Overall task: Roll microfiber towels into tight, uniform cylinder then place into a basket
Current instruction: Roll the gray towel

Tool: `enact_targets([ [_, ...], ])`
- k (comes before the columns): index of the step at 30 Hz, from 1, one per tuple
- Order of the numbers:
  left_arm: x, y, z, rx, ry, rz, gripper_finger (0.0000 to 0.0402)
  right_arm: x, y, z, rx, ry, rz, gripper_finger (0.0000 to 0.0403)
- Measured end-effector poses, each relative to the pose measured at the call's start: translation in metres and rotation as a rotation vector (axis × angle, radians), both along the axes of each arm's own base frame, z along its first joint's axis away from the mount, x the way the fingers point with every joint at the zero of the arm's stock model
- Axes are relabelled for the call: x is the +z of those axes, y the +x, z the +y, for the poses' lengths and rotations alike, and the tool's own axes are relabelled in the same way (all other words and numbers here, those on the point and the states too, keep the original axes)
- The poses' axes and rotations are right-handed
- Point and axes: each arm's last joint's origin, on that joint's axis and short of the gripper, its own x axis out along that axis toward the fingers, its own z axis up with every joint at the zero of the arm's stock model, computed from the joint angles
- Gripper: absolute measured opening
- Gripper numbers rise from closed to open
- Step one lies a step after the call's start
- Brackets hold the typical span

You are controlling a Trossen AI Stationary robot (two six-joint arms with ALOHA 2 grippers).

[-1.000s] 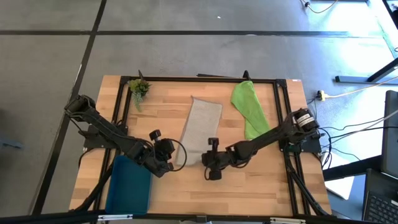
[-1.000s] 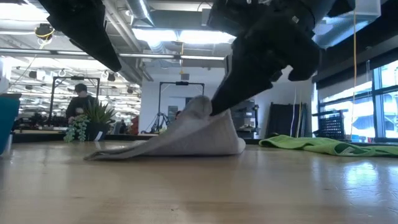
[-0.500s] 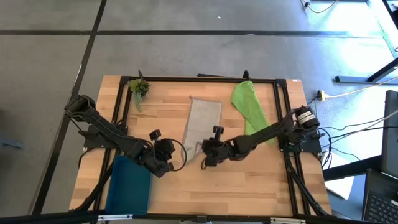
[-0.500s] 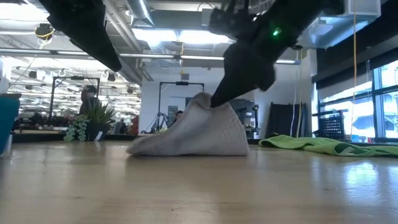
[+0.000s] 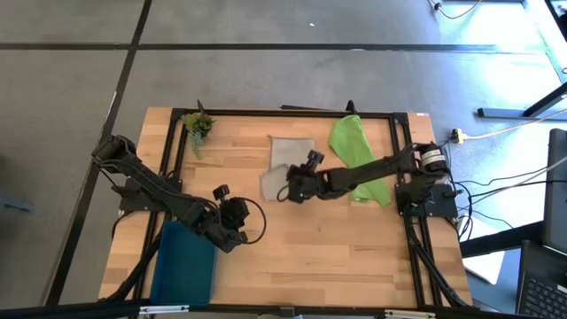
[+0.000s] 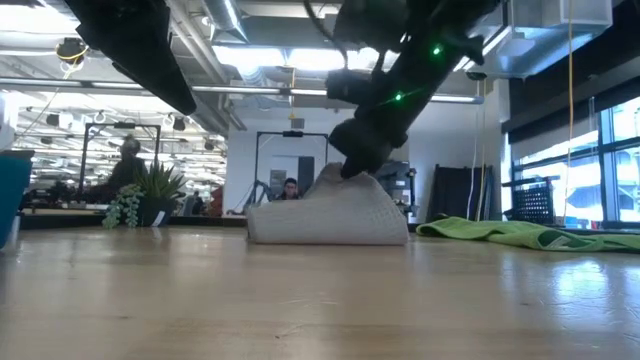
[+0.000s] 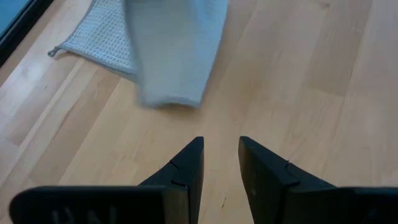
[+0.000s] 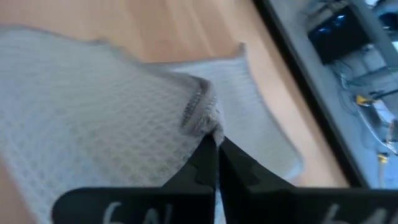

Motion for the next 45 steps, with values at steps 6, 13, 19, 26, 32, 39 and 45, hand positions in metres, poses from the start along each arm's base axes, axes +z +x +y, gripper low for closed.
enact_targets([
  [6,0.0,0.0,0.0,0.0,0.0,0.0,0.0094,0.0,-0.001,-0.028,-0.075,-0.012,0.006,0.0005],
  [13,0.0,0.0,0.0,0.001,-0.001,0.0,0.0094,-0.008,-0.007,-0.04,-0.145,0.013,0.009,0.0005],
  [19,0.0,0.0,0.0,0.001,-0.001,0.0,0.0094,-0.01,-0.013,-0.04,-0.204,0.019,0.022,0.0005],
  [26,0.0,0.0,0.0,0.001,-0.001,-0.001,0.0094,-0.011,-0.014,-0.044,-0.219,0.02,0.032,0.0006],
  [32,0.0,0.0,0.0,0.001,-0.001,-0.001,0.0094,-0.011,-0.015,-0.057,-0.254,0.027,0.031,0.0031],
  [39,0.0,0.0,0.0,0.001,0.0,-0.001,0.0094,-0.012,-0.017,-0.067,-0.253,0.096,0.034,0.0089],
  [45,0.0,0.0,0.0,0.025,0.0,-0.02,0.0094,-0.011,-0.017,-0.071,-0.261,0.1,0.039,0.0144],
])
